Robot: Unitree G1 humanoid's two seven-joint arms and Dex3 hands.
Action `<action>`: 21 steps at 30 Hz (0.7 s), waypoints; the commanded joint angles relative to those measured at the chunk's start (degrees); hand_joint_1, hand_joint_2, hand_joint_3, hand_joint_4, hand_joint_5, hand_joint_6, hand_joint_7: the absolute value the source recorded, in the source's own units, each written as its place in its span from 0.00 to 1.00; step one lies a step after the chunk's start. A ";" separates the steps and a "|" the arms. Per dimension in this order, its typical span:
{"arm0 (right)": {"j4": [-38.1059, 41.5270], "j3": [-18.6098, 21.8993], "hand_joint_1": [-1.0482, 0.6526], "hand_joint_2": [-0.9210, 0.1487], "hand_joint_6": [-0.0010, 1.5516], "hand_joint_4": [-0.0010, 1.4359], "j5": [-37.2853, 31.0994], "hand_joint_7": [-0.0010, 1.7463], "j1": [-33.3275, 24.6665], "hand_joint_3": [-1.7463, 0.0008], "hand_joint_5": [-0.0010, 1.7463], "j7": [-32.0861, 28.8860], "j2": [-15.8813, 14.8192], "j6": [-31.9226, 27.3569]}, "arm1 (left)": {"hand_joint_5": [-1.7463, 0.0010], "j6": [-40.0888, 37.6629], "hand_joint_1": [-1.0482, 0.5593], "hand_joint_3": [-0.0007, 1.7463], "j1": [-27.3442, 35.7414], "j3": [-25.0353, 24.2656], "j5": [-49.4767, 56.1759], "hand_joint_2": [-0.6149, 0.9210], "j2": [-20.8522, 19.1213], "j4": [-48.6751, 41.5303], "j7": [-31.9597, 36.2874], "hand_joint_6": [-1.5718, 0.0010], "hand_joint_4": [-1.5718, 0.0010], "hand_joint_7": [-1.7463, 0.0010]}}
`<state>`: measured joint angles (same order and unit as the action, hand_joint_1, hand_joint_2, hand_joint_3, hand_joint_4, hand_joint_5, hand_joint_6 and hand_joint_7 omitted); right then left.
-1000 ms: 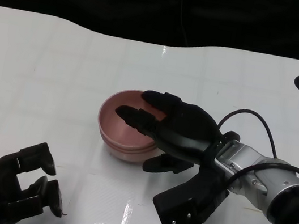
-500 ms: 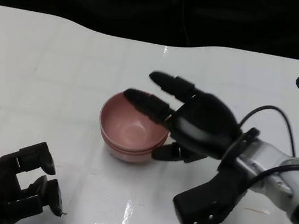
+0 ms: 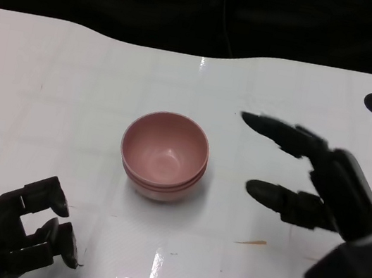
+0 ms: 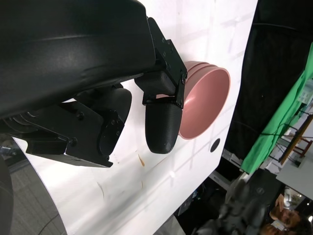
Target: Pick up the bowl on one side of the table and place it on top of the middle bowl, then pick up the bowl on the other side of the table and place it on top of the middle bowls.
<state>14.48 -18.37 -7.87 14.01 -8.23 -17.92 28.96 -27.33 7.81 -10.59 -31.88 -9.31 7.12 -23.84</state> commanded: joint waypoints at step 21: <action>-16.76 20.94 0.57 0.23 0.80 0.74 45.17 0.03 -25.44 0.53 0.46 31.31 10.33 -31.94 | 0.00 -1.73 0.69 0.73 -0.64 -1.88 -0.43 0.93 -1.56 0.12 -0.49 0.60 0.50 0.00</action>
<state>-2.34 1.55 37.69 -10.58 22.86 -7.68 -3.16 -29.38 7.64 -11.81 -31.97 -9.69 7.85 -23.44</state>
